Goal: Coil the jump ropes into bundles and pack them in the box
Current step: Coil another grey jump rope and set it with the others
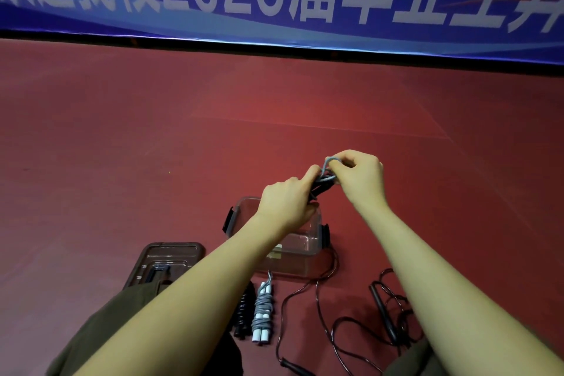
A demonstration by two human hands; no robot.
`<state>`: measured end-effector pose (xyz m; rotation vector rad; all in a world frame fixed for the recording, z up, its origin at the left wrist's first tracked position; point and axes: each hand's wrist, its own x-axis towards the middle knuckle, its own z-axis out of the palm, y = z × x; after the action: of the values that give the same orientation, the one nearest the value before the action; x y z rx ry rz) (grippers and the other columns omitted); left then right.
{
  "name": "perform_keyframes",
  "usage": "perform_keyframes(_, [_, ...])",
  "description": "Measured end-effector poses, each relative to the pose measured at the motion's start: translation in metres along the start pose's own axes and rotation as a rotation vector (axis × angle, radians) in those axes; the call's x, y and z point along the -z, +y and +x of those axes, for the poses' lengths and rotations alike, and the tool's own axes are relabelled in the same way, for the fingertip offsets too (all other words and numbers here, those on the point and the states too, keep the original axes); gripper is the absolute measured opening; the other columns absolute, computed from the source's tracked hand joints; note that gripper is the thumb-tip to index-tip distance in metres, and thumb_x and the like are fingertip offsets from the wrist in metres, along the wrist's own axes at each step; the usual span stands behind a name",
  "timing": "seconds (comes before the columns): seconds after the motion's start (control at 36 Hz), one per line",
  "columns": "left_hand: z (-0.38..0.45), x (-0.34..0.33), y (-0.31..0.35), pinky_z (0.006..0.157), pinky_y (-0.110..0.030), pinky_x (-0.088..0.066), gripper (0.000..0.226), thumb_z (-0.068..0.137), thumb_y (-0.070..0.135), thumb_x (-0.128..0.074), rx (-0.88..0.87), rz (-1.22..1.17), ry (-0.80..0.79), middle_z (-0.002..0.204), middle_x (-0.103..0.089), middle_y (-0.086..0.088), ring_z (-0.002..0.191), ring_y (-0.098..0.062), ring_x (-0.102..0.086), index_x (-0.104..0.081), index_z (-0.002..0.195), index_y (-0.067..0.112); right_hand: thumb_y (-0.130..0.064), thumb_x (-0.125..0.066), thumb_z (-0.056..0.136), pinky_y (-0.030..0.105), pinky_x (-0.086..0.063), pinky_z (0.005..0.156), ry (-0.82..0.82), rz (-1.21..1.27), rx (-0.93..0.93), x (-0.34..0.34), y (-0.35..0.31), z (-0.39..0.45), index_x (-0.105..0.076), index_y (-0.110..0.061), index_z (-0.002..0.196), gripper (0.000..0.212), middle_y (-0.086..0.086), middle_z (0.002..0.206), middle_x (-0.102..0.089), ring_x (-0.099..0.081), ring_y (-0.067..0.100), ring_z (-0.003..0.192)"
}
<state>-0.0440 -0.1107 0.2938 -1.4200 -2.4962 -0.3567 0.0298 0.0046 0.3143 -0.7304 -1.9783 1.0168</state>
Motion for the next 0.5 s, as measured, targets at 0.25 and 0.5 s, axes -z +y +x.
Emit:
perform_keyframes(0.25, [-0.006,0.009,-0.008,0.064,-0.031,-0.036,0.052,0.086,0.036,-0.058,0.127,-0.171,0.028,0.101,-0.064,-0.006,0.094,-0.033,-0.060,-0.031,0.130,0.028,-0.003,-0.061,0.082,0.030,-0.050,0.079,-0.231,0.125,0.010,-0.002,-0.006,-0.006,-0.069,-0.019,0.085,0.018,-0.002,0.085,-0.068,-0.063,0.019,0.086])
perform_keyframes(0.5, [-0.029,-0.014,-0.030,0.065,-0.036,-0.040,0.039,0.088,0.027,-0.046,0.150,-0.459,-0.181,0.091,-0.059,-0.010,0.084,-0.033,-0.055,-0.032,0.124,0.024,-0.006,-0.055,0.093,0.021,-0.056,0.059,-0.230,0.305,-0.176,-0.041,0.023,-0.028,-0.065,-0.003,0.087,0.013,0.008,0.082,-0.063,-0.062,0.016,0.074])
